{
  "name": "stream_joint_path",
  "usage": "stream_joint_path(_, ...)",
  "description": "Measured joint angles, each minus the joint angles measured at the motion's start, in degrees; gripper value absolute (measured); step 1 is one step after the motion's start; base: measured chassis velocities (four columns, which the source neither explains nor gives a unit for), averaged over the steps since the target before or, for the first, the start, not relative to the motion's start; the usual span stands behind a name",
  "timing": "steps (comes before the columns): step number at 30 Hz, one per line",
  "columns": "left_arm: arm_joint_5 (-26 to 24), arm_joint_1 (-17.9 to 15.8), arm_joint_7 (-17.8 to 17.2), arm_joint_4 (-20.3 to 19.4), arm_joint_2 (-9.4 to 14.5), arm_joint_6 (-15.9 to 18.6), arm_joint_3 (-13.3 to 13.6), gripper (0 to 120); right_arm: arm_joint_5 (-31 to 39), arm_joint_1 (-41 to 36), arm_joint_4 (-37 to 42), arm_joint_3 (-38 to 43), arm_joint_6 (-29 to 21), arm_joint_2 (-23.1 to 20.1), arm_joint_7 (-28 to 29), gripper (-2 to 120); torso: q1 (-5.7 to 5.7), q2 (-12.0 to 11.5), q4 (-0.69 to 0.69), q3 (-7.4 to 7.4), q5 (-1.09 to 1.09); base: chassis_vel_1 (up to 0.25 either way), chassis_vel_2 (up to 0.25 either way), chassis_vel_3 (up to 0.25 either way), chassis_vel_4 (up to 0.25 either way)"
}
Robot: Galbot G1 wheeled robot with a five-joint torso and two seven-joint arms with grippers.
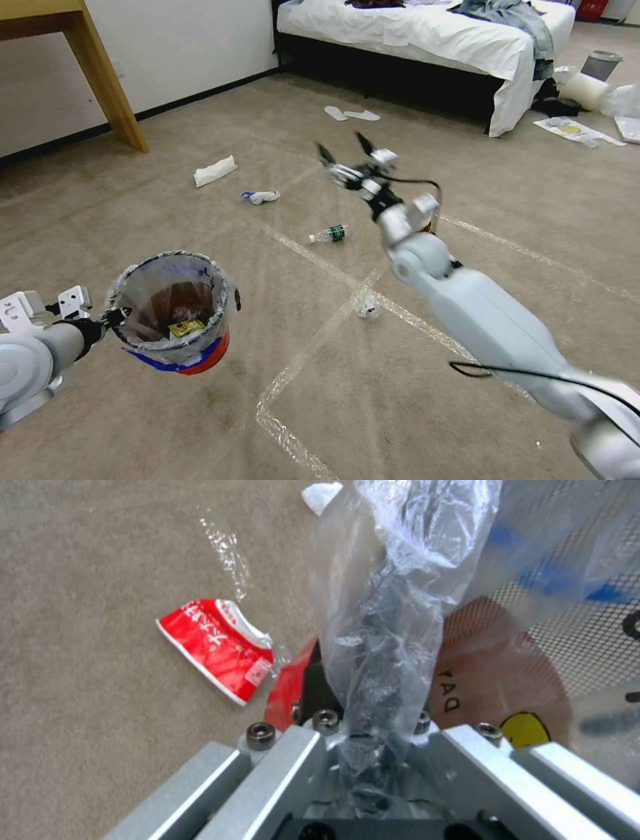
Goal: Pick up the trash bin and place the garbage on the floor into it.
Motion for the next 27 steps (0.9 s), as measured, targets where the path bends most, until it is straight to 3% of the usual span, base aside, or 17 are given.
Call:
stream_joint_path(7,-0.8,-0.1,-1.2,-0.8,-1.6,0.3,0.1,1,-4.8,-9.4,5.4,8.9,-1.3,-1.6,2.0,100,0.0,0.0,0.01,0.0,-0.02,0.0,0.0,0.0,0.0)
stream_joint_path(9,-1.6,0.5,-1.7,-1.5,-2.1,0.6,-1.0,1,-7.5,-16.1,8.3,13.5,-1.3,-0.9,2.5,100,0.0,0.0,0.01,0.0,-0.01,0.0,0.0,0.0,0.0)
stream_joint_path(13,-1.9,1.1,-1.9,-1.9,-2.3,0.8,-2.0,1,-9.9,-22.5,10.8,17.5,-1.0,0.0,2.6,100,-0.01,0.0,0.0,0.0,0.0,0.0,0.0,0.0,0.0)
stream_joint_path(20,-3.1,2.0,-2.7,-2.7,-1.8,1.4,-4.2,1,-15.8,-35.9,17.8,30.0,-0.5,4.0,0.7,100,-0.01,0.0,0.01,0.0,-0.02,0.0,0.0,0.0,0.0)
stream_joint_path(27,-3.3,2.8,-3.4,-3.2,-2.6,1.7,-5.1,1,-20.1,-46.5,21.3,36.7,1.4,9.2,-1.5,100,-0.01,0.0,0.01,0.0,-0.04,0.0,0.0,0.0,0.0)
